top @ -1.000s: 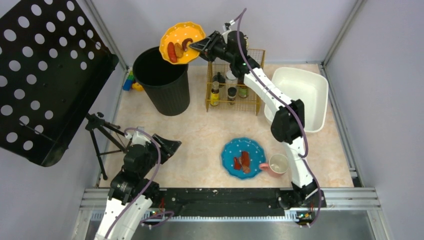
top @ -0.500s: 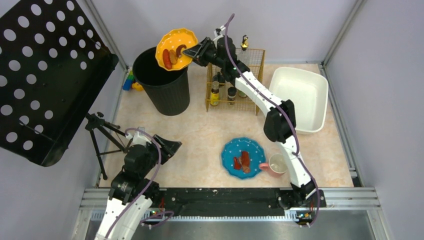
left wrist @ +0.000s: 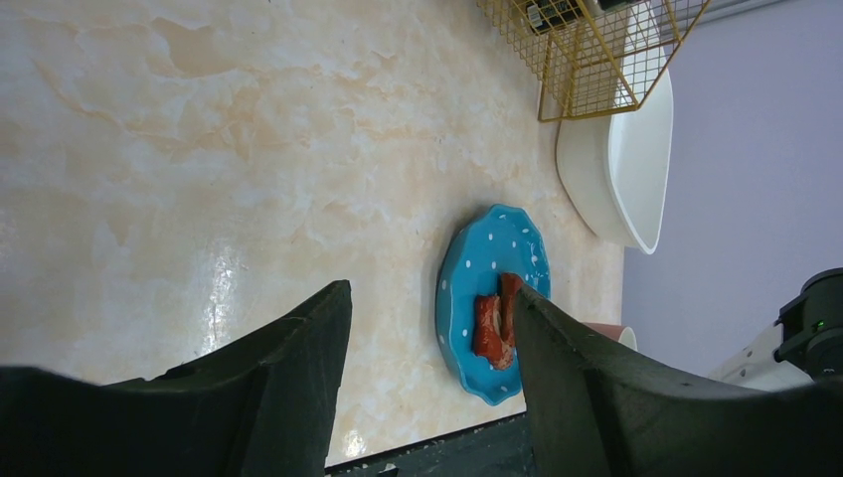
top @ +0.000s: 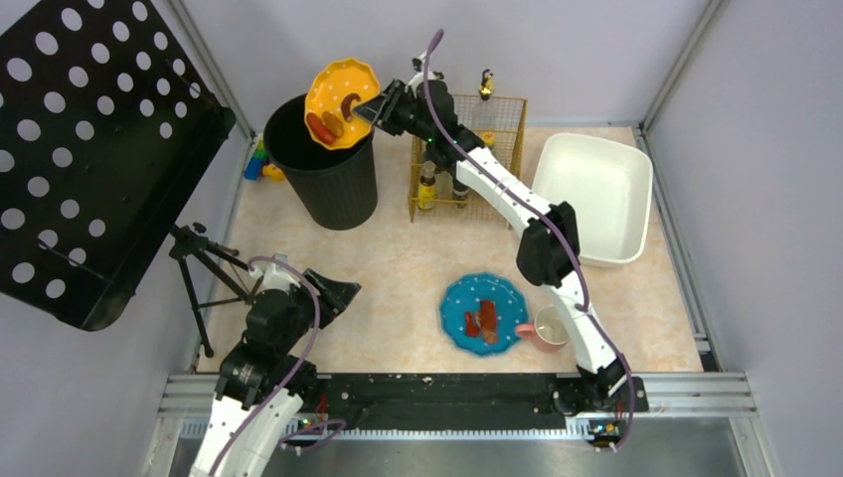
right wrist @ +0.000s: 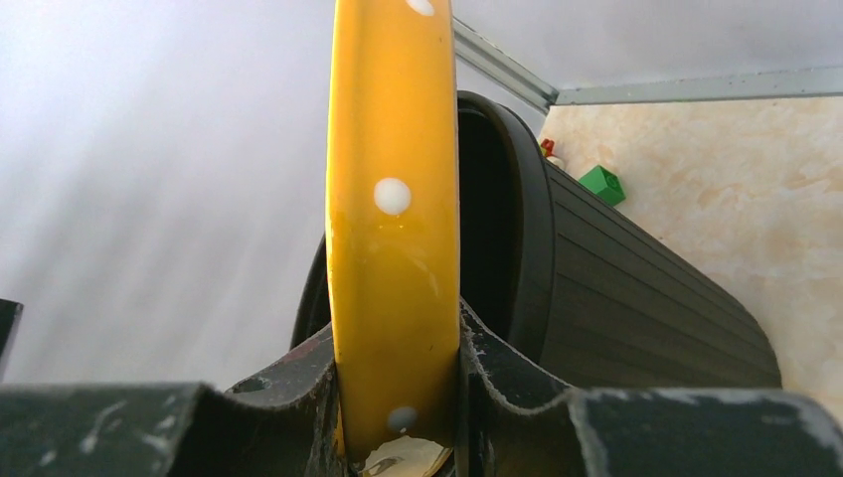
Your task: Clear the kitchen counter
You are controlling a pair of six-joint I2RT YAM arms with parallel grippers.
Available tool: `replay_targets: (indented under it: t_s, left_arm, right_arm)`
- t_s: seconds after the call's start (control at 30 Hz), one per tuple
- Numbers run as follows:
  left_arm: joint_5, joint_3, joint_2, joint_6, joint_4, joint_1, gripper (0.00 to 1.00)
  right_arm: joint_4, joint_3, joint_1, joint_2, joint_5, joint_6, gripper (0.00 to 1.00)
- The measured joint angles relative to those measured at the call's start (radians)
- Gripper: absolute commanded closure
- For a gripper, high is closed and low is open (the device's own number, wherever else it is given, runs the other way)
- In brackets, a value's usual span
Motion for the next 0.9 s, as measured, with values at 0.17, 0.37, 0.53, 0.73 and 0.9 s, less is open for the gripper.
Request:
replay_targets:
  t_s: [0.17, 0.37, 0.53, 0.73, 0.9]
  left_arm:
    - [0.0, 0.0, 0.0, 0.0, -0.001, 0.0, 0.34]
    - [0.0, 0.0, 0.0, 0.002, 0.0, 0.0, 0.34]
    - [0.0, -0.001, 0.0, 0.002, 0.0, 0.0, 0.34]
    - [0.0, -0.002, 0.0, 0.002, 0.0, 0.0, 0.34]
    - [0.0, -0.002, 0.001, 0.003, 0.0, 0.0, 0.34]
  right_arm:
    - [-0.003, 0.005, 0.009, 0.0, 0.016, -0.072, 1.0]
    - [-0.003, 0.014, 0.023, 0.002, 0.023, -0.2, 1.0]
    - [-0.003, 0.02, 0.045, 0.002, 0.022, -0.339, 1.0]
    - [-0.005, 0.025, 0.076, 0.002, 0.024, -0.502, 1.0]
    - [-0.001, 0.025, 0.103, 0.002, 0.025, -0.605, 1.0]
